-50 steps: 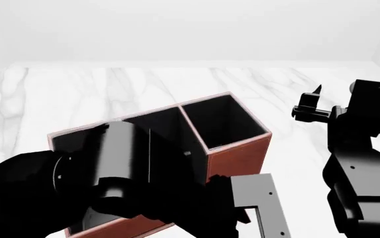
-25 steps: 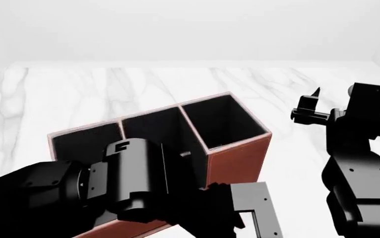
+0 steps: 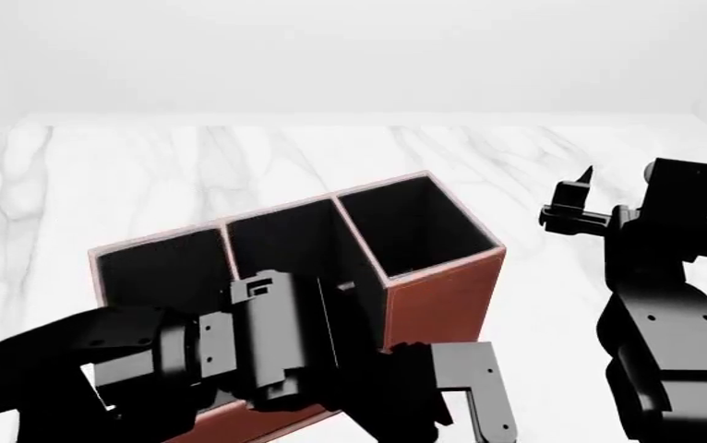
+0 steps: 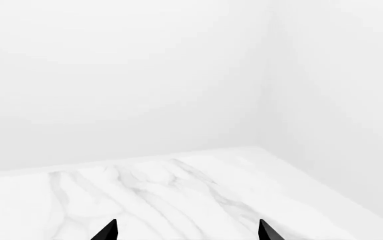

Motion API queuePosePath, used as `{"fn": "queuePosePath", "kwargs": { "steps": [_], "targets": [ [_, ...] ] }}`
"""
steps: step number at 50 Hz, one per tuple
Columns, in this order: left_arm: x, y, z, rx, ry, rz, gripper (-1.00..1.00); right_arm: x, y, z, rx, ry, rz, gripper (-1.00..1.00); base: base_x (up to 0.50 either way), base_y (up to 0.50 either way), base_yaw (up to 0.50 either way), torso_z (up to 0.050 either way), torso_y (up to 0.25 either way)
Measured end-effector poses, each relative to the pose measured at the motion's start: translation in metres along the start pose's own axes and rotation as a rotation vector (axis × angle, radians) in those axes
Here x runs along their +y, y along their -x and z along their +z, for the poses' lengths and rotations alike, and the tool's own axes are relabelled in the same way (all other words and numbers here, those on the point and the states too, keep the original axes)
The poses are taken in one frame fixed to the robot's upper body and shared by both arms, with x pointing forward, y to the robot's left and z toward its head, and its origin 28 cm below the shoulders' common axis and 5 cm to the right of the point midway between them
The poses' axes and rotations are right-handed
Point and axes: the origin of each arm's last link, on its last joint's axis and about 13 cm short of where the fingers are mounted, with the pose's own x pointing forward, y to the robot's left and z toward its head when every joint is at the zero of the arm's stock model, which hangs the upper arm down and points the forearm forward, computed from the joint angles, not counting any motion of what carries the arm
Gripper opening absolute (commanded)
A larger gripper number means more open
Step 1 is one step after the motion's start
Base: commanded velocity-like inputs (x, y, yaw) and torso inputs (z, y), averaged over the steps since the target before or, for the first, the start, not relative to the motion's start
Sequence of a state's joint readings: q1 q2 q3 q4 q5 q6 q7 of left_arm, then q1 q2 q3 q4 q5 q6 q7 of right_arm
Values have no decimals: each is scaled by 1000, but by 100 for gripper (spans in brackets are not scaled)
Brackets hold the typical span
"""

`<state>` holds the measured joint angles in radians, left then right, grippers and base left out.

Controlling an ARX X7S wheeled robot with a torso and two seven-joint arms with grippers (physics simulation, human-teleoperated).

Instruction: Pick up the book and place it in the left compartment of the caddy.

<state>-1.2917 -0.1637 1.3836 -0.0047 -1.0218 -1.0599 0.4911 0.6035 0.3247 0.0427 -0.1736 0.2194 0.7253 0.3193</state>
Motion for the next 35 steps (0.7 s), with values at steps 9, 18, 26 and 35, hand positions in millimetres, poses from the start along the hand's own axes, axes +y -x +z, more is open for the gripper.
{"fn": "queuePosePath", "kwargs": {
  "steps": [9, 18, 26, 35],
  "targets": [
    [4, -8, 2, 3, -14, -19, 100, 0, -1, -2, 3, 1, 3, 100, 0, 0, 0, 0, 0],
    [1, -16, 5, 7, -37, -46, 100, 0, -1, -4, 7, 2, 3, 100, 0, 0, 0, 0, 0],
    [-1, -21, 7, 4, -48, -67, 100, 0, -1, -5, 9, 1, 4, 100, 0, 0, 0, 0, 0],
    [0, -26, 8, -3, -51, -89, 100, -1, -1, -6, 11, 1, 2, 100, 0, 0, 0, 0, 0]
  ]
}}
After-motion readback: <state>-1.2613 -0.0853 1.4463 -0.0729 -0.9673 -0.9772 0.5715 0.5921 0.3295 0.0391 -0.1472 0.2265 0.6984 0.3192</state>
